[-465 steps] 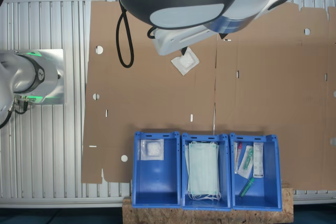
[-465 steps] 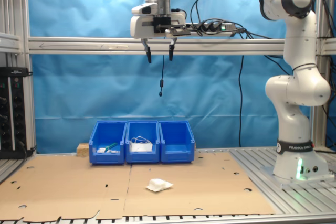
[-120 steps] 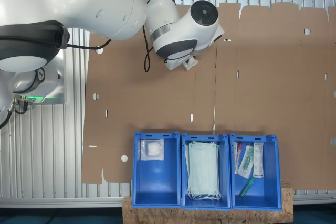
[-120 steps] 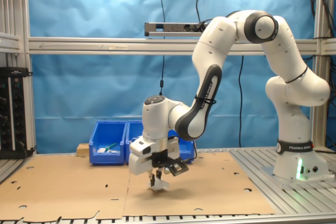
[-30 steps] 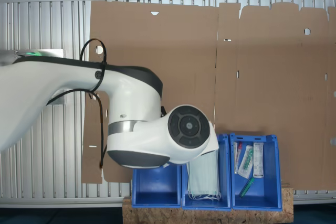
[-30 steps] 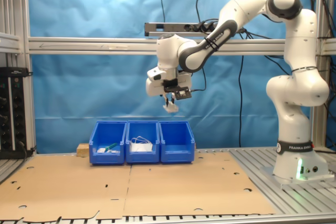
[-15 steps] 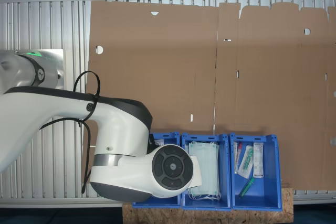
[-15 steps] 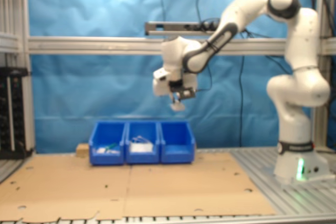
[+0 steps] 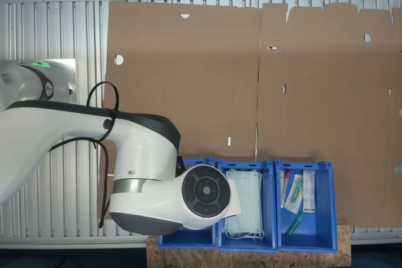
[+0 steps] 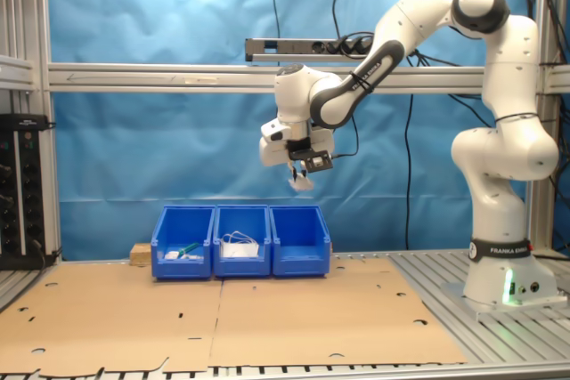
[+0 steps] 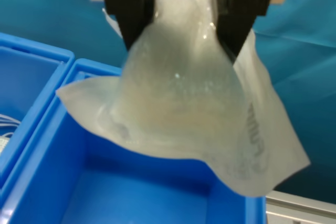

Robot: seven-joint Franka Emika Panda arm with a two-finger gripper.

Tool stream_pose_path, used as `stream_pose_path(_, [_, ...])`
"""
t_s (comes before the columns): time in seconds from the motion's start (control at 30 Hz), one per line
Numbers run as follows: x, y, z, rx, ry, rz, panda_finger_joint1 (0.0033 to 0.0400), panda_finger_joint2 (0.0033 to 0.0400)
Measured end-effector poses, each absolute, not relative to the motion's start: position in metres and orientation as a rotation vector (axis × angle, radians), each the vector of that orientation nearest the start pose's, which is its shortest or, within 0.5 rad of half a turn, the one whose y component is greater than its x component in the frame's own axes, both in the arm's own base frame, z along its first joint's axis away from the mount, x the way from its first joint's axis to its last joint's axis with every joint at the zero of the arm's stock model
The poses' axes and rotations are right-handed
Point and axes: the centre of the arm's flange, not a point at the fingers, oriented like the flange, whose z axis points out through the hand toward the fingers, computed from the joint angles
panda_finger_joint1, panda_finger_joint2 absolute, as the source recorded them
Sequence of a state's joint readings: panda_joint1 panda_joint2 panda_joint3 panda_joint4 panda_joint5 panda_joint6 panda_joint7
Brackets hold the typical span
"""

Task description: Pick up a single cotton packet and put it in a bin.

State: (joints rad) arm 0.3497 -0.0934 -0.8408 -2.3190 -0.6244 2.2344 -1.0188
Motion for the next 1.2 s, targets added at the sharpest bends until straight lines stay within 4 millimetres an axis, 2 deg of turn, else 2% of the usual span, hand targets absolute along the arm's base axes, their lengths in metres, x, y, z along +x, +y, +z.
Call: stream_pose_path(1.2, [0.4359, -0.2488, 0.3685, -3.018, -1.57, 0.503, 0.0075, 0.0075])
